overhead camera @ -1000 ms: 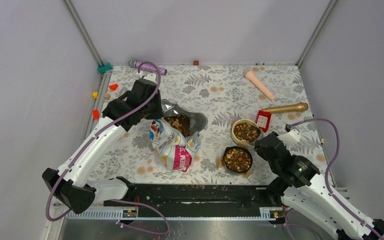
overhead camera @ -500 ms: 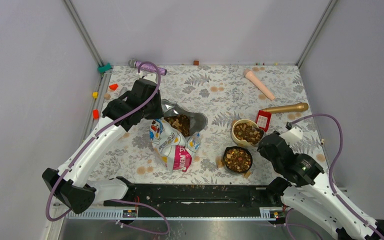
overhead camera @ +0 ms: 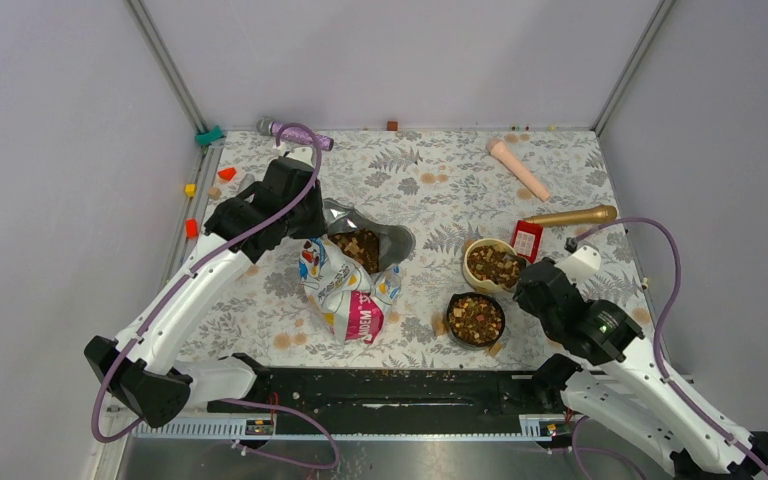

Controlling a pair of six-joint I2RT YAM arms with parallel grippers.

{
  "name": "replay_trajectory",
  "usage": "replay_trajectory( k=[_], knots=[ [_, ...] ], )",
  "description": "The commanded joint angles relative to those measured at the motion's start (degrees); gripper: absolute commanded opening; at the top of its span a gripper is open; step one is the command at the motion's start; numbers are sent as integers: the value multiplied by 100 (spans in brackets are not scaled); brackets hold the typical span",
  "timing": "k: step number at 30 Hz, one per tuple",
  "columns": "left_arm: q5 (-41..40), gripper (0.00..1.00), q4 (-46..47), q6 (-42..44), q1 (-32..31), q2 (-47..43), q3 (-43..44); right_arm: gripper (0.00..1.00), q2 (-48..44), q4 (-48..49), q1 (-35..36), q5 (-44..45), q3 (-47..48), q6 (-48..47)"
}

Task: Serve the pet food
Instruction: Pour the pet food into the pet food bowl.

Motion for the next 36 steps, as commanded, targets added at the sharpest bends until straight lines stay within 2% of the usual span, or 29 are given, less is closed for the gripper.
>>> replay_trajectory(
  k=[1, 11, 25, 36],
  knots=[
    [69, 0, -56, 52, 19, 67, 111, 0, 198, 272, -65, 176, 303, -207],
    [68, 0, -56, 61, 20, 75, 117, 0, 517, 613, -240, 0, 406, -280],
    [81, 0, -50, 59, 16, 79, 110, 0, 956, 720, -974, -1147, 596, -683],
    [77, 0, -57, 65, 16, 60, 110, 0, 1227, 238, -1171, -1195, 992, -1071]
  ],
)
